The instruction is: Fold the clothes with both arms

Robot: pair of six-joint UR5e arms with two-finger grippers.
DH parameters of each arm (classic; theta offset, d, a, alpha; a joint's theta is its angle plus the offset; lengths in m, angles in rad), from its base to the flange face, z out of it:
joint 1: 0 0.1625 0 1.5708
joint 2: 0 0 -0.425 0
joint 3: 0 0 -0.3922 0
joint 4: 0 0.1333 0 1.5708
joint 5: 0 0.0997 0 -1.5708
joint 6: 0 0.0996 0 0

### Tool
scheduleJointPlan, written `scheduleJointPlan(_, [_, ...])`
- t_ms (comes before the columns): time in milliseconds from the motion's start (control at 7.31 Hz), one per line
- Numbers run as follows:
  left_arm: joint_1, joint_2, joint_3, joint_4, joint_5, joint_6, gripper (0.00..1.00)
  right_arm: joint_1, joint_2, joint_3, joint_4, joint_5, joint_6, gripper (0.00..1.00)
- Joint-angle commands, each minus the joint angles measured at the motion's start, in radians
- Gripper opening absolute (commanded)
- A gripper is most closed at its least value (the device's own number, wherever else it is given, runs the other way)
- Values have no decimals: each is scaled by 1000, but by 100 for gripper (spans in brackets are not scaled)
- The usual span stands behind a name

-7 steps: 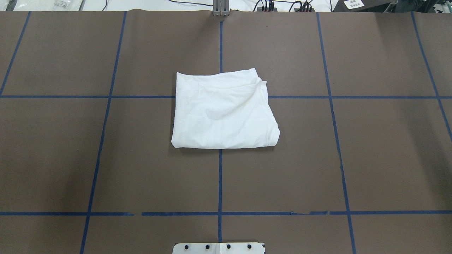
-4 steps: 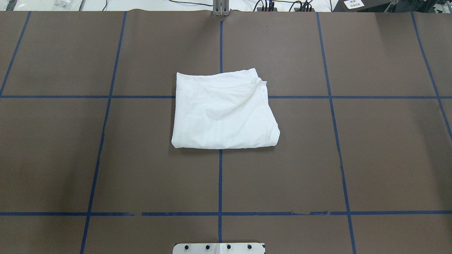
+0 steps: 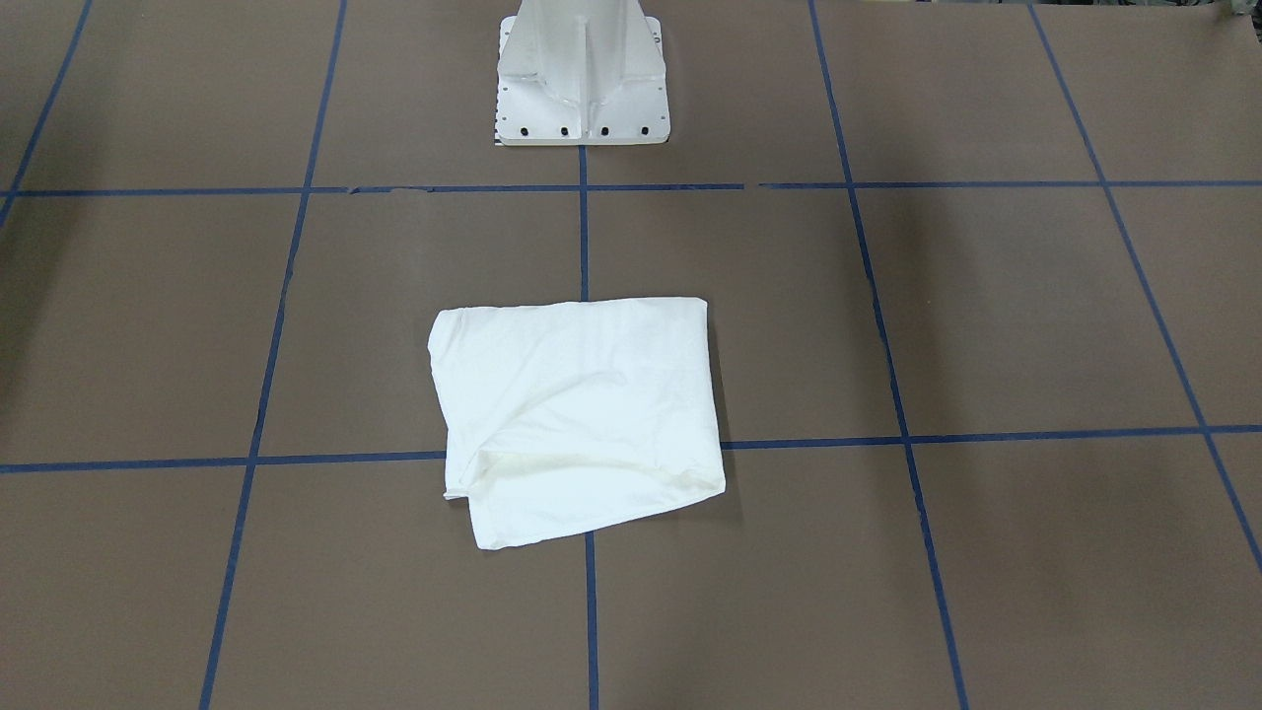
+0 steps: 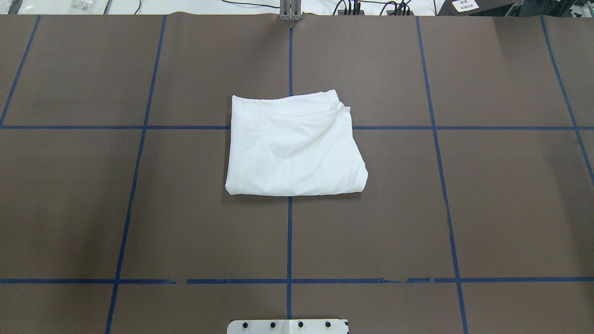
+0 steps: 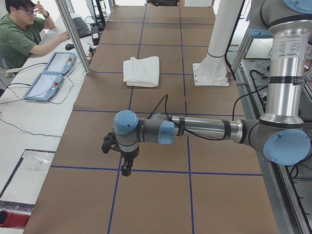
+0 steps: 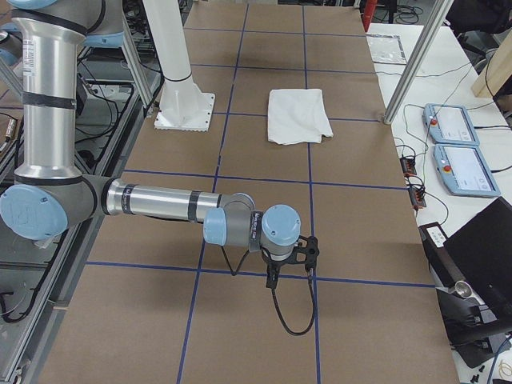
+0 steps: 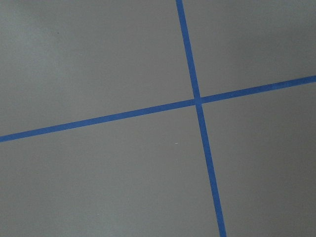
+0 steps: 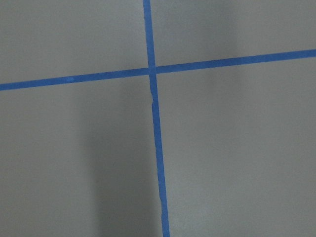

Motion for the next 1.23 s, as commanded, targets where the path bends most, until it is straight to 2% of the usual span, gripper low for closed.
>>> scheduleJointPlan(0, [0, -2, -1, -7, 2, 0, 100, 3, -22, 98, -47, -68, 12, 100])
scheduleJointPlan(1094, [1, -12, 1, -9, 5, 7, 100, 3, -24, 107, -51, -39, 38, 100])
